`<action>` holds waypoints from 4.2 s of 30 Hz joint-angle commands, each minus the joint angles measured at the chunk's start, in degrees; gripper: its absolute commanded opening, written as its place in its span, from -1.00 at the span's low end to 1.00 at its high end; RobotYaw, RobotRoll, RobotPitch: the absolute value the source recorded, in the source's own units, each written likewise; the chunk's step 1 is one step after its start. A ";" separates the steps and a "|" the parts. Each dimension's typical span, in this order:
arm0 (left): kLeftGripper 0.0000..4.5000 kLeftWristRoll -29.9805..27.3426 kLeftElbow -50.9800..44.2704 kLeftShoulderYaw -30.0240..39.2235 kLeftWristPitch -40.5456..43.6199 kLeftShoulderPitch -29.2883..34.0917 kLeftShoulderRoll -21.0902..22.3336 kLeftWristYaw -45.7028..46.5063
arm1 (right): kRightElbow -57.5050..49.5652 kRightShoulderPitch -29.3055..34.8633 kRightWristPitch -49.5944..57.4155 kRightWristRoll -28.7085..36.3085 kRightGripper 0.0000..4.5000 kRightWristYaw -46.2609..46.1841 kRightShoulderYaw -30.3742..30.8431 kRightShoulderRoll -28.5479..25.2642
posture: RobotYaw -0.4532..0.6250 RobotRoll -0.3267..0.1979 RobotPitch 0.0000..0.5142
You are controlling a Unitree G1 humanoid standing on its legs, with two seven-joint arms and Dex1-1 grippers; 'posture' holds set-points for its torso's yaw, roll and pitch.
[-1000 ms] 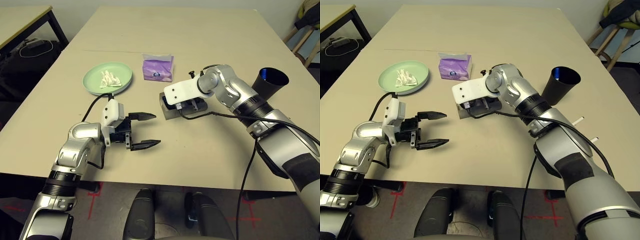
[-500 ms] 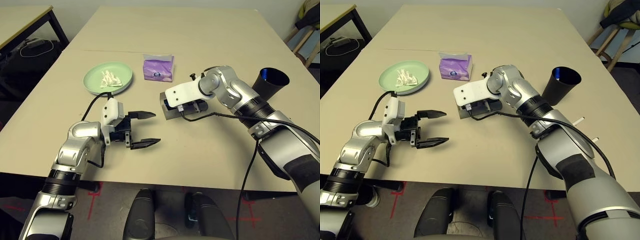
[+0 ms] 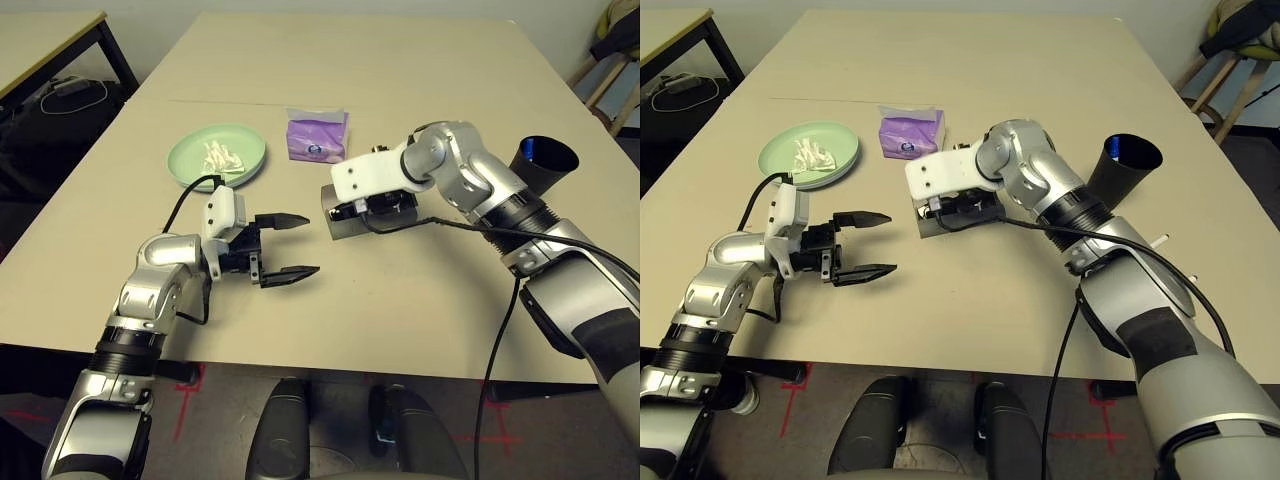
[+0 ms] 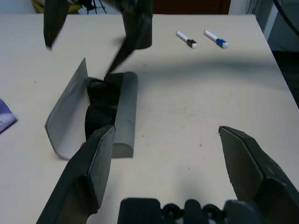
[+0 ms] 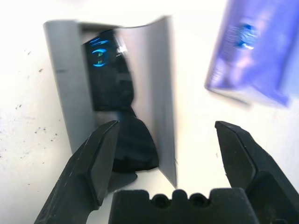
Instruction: Organize and tidy the items on the table.
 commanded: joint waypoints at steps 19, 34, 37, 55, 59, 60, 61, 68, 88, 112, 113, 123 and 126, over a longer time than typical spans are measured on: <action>1.00 2.28 5.90 3.41 2.34 -3.51 -3.36 12.82 | -8.52 34.80 -8.15 35.10 0.98 -18.13 -29.47 7.32 | 0.12 0.25 -0.70; 1.00 2.71 8.37 4.56 0.90 -1.82 -2.70 12.82 | -15.20 47.20 -17.67 44.37 0.98 -17.32 -31.49 3.55 | 0.17 0.25 -0.66; 1.00 2.77 9.23 4.30 -1.19 -1.50 -2.73 11.29 | -13.94 49.08 -20.76 45.25 0.98 -16.12 -31.65 2.56 | 0.17 0.25 -0.66; 0.92 3.37 14.71 3.87 -3.75 -4.88 -3.52 7.56 | -9.43 51.99 -25.59 48.46 1.00 -14.32 -31.55 -0.47 | 0.14 0.25 -0.69; 0.36 3.35 15.31 3.79 -3.13 -5.42 -3.88 6.56 | -9.38 51.79 -25.56 48.82 1.00 -14.70 -31.72 -0.81 | 0.13 0.25 -0.69; 0.19 4.19 16.46 3.67 -4.59 -5.84 -4.02 6.73 | -9.45 51.74 -25.50 48.94 1.00 -14.75 -31.82 -0.98 | 0.12 0.25 -0.70; 0.02 4.87 17.62 3.57 -5.82 -6.26 -4.15 6.78 | -9.42 51.69 -25.55 48.97 1.00 -14.78 -31.87 -1.14 | 0.12 0.25 -0.70; -0.99 7.70 24.34 3.38 -9.86 -9.43 -5.47 8.62 | -9.14 51.53 -26.12 49.16 1.00 -14.86 -31.95 -1.89 | 0.10 0.25 -0.70; -0.99 16.05 42.11 2.41 -7.13 -24.12 -13.04 24.60 | -12.12 52.96 -24.66 49.42 1.00 -17.56 -32.01 -2.15 | 0.02 0.25 -0.68; -0.99 16.39 26.68 -4.79 -0.31 -13.32 -9.41 4.22 | -14.49 51.84 -19.47 48.58 1.00 -20.70 -31.42 -4.40 | 0.00 0.25 -0.68; -0.99 15.33 26.23 -3.96 -0.34 -13.50 -9.84 4.29 | -14.69 51.52 -19.07 48.66 1.00 -20.59 -31.33 -4.61 | 0.00 0.25 -0.68; -0.07 6.60 15.70 -1.39 -2.13 -12.02 -11.99 -2.15 | -12.98 46.09 -15.62 49.33 1.00 -13.63 -30.35 -10.00 | 0.01 0.25 -0.70; 0.44 5.69 13.24 -1.86 -1.18 -11.22 -12.04 -3.37 | -11.85 44.66 -15.14 48.56 1.00 -7.56 -28.62 -14.04 | 0.00 0.25 -0.69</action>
